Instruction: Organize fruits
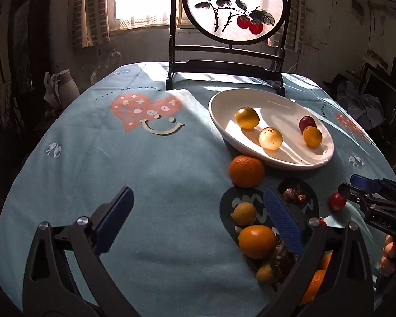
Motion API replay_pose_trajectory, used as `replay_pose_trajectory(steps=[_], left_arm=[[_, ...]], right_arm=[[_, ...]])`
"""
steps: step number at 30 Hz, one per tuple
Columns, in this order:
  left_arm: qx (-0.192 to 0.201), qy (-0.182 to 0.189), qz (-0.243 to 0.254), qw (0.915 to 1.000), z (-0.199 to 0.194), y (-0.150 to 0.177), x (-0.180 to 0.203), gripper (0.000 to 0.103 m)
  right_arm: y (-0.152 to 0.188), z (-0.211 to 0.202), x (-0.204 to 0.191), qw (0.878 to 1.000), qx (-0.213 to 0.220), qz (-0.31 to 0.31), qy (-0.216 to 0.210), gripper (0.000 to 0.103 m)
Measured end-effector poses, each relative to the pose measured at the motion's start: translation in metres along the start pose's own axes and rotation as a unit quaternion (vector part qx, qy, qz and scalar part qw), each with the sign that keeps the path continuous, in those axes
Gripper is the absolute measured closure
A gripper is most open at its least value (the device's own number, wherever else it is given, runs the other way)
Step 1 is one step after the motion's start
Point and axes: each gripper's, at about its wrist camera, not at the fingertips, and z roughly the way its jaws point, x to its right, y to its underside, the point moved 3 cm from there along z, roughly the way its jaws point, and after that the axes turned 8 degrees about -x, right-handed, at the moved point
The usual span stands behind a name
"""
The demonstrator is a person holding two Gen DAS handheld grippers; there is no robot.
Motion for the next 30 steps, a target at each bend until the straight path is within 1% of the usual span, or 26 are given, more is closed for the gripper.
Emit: replay_pose_trajectory(steps=[4, 9, 12, 17, 19, 20, 21, 22, 23, 24, 25, 27, 30], left_arm=[[-0.001, 0.007, -0.002, 1.0, -0.002, 0.001, 0.0, 0.003], [0.015, -0.001, 0.013, 0.9998, -0.009, 0.001, 0.005, 0.003], [0.019, -0.007, 0.02, 0.9996, -0.011, 0.001, 0.007, 0.003], [0.019, 0.002, 0.022, 0.9996, -0.013, 0.001, 0.008, 0.003], [0.018, 0.014, 0.027, 0.9994, -0.013, 0.002, 0.009, 0.003], [0.015, 0.024, 0.032, 0.9991, -0.014, 0.002, 0.011, 0.003], [0.011, 0.037, 0.04, 0.9984, -0.014, 0.003, 0.014, 0.003], [0.008, 0.048, 0.051, 0.9976, -0.014, 0.004, 0.017, 0.003], [0.009, 0.053, 0.061, 0.9967, -0.016, 0.005, 0.02, 0.003], [0.012, 0.059, 0.074, 0.9954, -0.017, 0.007, 0.024, 0.003], [0.013, 0.065, 0.092, 0.9935, -0.019, 0.01, 0.03, 0.003], [0.014, 0.083, 0.133, 0.9876, -0.023, 0.017, 0.04, 0.003], [0.011, 0.111, 0.19, 0.9754, -0.03, 0.032, 0.052, 0.003]], right_arm=[[0.009, 0.009, 0.0, 0.999, -0.034, 0.002, -0.016, 0.054], [0.013, 0.018, -0.006, 0.999, -0.049, -0.016, -0.002, 0.055], [0.014, 0.021, -0.006, 0.998, -0.053, -0.017, 0.002, 0.055], [0.014, 0.023, -0.008, 0.998, -0.051, -0.024, 0.01, 0.055], [0.015, 0.023, -0.008, 0.998, -0.049, -0.027, 0.014, 0.056], [0.015, 0.023, -0.008, 0.998, -0.048, -0.03, 0.017, 0.061], [0.015, 0.024, -0.009, 0.998, -0.047, -0.033, 0.023, 0.064], [0.015, 0.024, -0.009, 0.998, -0.047, -0.035, 0.026, 0.065], [0.015, 0.025, -0.008, 0.998, -0.046, -0.036, 0.026, 0.067], [0.014, 0.024, -0.008, 0.998, -0.044, -0.035, 0.024, 0.071], [0.014, 0.023, -0.008, 0.998, -0.041, -0.034, 0.021, 0.072], [0.012, 0.022, -0.006, 0.999, -0.039, -0.027, 0.016, 0.072], [0.011, 0.021, -0.003, 0.999, -0.04, -0.018, 0.009, 0.072]])
